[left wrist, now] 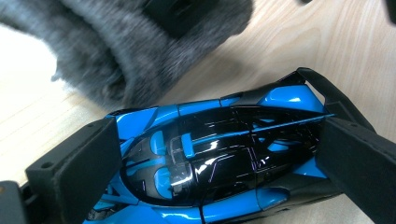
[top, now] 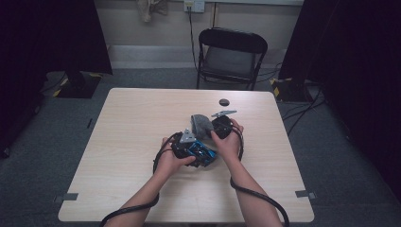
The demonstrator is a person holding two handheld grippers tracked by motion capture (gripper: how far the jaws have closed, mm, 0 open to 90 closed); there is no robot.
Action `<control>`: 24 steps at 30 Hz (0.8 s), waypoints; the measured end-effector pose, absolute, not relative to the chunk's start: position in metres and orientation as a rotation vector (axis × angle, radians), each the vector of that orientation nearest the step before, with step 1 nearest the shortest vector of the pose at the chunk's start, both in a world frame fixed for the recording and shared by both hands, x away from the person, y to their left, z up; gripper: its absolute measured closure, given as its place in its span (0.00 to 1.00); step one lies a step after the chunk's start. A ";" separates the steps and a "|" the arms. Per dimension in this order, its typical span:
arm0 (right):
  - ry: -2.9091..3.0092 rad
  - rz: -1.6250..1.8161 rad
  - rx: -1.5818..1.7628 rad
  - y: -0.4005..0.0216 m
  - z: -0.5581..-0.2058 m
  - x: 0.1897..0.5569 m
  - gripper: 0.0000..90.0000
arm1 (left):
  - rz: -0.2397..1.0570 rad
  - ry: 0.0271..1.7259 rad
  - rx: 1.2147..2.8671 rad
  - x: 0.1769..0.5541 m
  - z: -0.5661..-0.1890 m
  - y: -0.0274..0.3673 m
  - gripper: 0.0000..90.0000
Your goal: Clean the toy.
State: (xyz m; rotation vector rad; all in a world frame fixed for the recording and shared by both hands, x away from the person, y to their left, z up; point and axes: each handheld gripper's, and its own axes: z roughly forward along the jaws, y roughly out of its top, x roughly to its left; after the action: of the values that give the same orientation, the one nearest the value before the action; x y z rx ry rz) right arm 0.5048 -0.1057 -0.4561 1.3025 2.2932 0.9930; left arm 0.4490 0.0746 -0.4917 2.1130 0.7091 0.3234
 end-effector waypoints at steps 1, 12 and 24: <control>2.291 0.989 1.300 -0.103 -0.458 0.507 0.75 | 0.322 0.709 2.113 0.449 -0.492 0.074 0.00; 2.393 1.000 1.294 -0.097 -0.471 0.508 0.75 | 0.324 0.708 2.110 0.450 -0.492 0.075 0.00; 2.498 1.010 1.202 -0.112 -0.468 0.494 0.75 | 0.323 0.706 2.113 0.449 -0.492 0.075 0.00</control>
State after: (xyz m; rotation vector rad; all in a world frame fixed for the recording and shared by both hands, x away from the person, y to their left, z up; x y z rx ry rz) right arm 0.4940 -0.1117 -0.4677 1.2022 2.4984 1.0102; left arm 0.4494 0.0754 -0.4919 2.1132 0.7056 0.3234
